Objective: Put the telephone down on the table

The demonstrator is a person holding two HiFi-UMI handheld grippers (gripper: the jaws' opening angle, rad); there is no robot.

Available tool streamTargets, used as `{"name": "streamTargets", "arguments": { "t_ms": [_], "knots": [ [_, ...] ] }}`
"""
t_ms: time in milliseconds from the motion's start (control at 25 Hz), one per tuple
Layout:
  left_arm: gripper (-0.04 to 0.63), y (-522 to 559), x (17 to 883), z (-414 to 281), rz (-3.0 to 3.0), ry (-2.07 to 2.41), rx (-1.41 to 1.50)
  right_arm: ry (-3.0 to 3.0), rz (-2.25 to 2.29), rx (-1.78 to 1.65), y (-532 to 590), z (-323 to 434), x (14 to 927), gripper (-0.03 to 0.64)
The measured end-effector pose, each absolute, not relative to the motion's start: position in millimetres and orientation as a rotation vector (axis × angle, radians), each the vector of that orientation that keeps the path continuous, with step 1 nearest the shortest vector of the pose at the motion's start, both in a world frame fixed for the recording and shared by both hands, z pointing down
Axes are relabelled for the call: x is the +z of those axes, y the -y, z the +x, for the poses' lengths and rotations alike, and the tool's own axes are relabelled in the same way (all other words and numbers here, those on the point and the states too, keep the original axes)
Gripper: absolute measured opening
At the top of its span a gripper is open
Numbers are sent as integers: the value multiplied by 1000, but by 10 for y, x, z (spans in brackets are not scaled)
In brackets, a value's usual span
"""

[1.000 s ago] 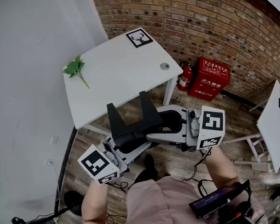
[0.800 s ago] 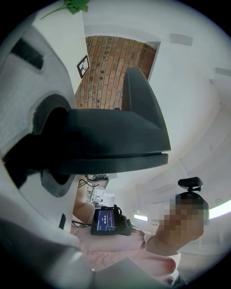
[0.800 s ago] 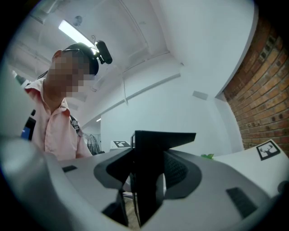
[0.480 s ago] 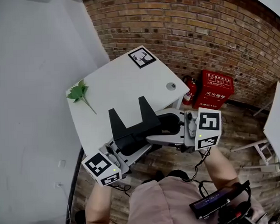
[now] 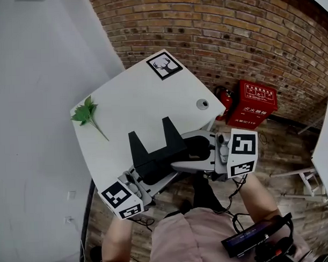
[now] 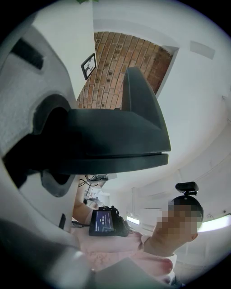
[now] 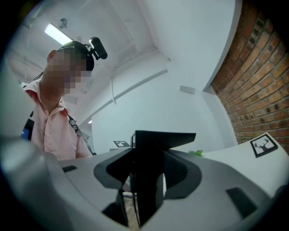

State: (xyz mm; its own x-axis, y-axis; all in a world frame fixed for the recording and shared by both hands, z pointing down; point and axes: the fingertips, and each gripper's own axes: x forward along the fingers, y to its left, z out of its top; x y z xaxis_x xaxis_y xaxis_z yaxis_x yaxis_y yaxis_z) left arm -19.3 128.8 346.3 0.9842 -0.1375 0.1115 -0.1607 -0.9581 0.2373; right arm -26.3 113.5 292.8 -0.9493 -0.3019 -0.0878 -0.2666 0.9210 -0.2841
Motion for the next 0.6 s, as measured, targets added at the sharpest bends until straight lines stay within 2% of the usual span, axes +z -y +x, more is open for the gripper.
{"name": "streamTargets", "arguments": {
  "t_ms": [600],
  "knots": [
    [167, 393, 3709, 231, 2769, 421, 150, -2962, -226, -547, 579, 150, 3180, 197]
  ]
}}
